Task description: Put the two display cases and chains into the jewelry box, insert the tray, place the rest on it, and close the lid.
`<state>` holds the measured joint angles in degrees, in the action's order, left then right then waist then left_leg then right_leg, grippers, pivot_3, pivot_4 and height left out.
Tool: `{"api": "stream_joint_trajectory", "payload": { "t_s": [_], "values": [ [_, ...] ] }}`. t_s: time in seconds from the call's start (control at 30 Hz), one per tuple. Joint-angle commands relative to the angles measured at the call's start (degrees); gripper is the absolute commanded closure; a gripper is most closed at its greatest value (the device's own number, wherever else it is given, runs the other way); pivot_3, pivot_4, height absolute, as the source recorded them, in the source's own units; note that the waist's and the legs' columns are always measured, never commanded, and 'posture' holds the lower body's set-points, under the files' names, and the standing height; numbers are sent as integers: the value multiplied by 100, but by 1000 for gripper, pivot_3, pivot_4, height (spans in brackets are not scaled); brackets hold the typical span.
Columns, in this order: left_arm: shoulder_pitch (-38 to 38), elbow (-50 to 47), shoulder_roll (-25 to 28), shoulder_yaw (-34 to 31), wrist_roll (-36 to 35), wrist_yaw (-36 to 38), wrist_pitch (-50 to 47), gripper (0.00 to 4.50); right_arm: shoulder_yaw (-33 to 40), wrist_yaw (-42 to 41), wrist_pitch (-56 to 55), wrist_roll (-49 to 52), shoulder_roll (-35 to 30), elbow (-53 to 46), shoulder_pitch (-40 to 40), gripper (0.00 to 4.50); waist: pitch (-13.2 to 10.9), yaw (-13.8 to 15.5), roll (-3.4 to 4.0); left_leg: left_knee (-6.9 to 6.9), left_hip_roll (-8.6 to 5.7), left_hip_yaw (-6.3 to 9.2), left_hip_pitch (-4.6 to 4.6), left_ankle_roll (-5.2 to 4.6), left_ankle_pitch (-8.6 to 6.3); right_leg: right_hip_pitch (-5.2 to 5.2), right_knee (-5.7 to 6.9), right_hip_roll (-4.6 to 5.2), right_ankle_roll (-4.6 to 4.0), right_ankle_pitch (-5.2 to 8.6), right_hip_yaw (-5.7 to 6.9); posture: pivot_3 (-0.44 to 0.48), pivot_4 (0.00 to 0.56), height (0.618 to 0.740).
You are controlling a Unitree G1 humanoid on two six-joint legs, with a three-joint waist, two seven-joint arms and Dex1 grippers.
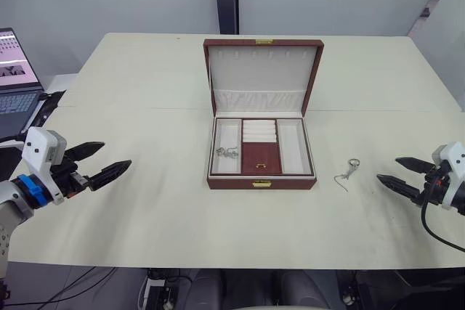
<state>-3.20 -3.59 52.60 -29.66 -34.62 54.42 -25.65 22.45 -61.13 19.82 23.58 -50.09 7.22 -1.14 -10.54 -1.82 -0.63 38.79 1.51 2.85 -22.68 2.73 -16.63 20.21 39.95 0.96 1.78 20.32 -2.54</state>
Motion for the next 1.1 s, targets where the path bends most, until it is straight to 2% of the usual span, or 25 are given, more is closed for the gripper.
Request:
{"api": "stream_joint_trajectory", "payload": {
  "t_s": [0.03,0.3,0.47,0.67,0.87,0.97,1.1],
  "values": [
    [-15,-95,99,-338,24,-1,35,0,111,21,-120,2,-96,-74,-4,98,0,-2,0,0,0,0,0,0,0,0,0,0,0,0,0,0,150,740],
    [-87,-149,18,-300,45,10,139,0,147,120,-20,93,-38,-167,-1,98,0,0,0,0,0,1,-1,0,0,0,0,0,0,0,0,0,150,740],
    [-154,-429,-73,-104,12,114,212,0,335,552,387,420,298,-685,212,98,0,3,0,0,2,6,-3,0,0,-1,0,0,0,0,-3,0,150,740],
    [-256,-1326,-283,550,-154,386,125,0,373,1622,676,566,1102,-1797,592,98,1,8,1,0,0,3,-3,1,0,-3,0,1,0,0,-9,0,150,740],
    [-153,-1876,-257,1229,-206,769,100,0,197,2582,654,371,1774,-2513,770,98,2,6,2,0,0,3,-2,1,1,-2,2,-1,0,0,-10,0,150,740],
    [93,-2179,-306,1701,-222,872,72,0,-127,3221,712,68,2146,-2875,820,98,2,8,2,1,-1,3,-2,1,1,-2,3,-1,0,0,-9,0,150,740],
    [264,-2370,-374,2005,-257,876,18,0,-411,3652,758,-209,2376,-3088,879,98,2,6,3,0,-1,4,-3,1,1,-1,2,-4,0,0,-10,0,150,740]
  ]
}}
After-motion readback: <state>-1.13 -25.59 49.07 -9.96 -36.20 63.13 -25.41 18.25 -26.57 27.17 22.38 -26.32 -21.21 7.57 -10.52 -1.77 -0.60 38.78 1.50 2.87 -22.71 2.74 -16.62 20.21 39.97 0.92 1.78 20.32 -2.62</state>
